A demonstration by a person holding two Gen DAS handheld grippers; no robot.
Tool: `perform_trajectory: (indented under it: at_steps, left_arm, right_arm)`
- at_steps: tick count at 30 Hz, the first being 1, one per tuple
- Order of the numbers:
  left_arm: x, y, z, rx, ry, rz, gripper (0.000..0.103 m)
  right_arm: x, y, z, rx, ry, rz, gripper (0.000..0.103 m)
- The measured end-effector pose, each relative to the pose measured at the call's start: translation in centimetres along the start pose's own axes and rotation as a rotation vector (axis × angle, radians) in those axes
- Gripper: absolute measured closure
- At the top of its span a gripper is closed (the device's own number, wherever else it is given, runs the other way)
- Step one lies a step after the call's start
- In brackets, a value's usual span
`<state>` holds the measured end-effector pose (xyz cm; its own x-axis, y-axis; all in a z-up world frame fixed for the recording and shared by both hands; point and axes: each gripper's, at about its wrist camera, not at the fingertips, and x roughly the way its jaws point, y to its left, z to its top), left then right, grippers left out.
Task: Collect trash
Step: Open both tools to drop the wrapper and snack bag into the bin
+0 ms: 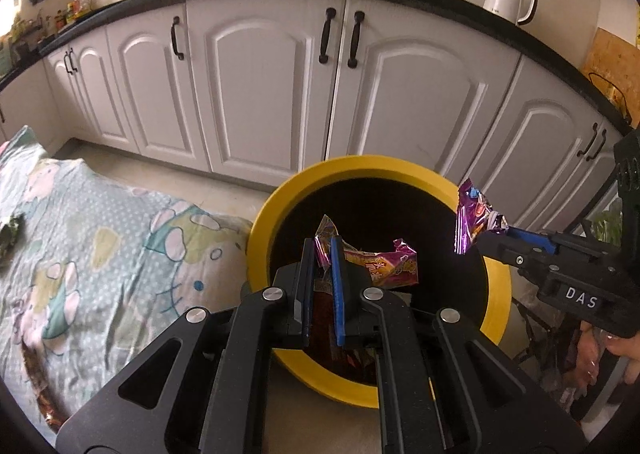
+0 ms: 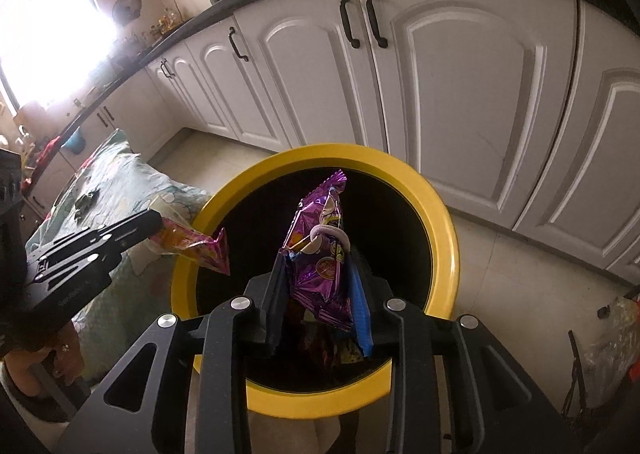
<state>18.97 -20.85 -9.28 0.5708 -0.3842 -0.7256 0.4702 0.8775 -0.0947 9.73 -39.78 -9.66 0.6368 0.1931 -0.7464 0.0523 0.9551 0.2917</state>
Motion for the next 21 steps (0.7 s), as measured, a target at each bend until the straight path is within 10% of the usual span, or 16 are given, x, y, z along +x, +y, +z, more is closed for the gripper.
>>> perform_trajectory:
  at_steps: [11, 21]
  left_arm:
    - [0.4, 0.1, -0.2, -0.010, 0.022, -0.008, 0.096]
    - [-0.9, 1.6, 0.2, -0.067, -0.001, 0.010, 0.040]
  right_arm:
    - [0.5, -0.3, -0.1, 0.014, 0.012, -0.005, 0.068]
    - [-0.6, -0.5, 0.1, 0.038, -0.022, -0.028, 0.054]
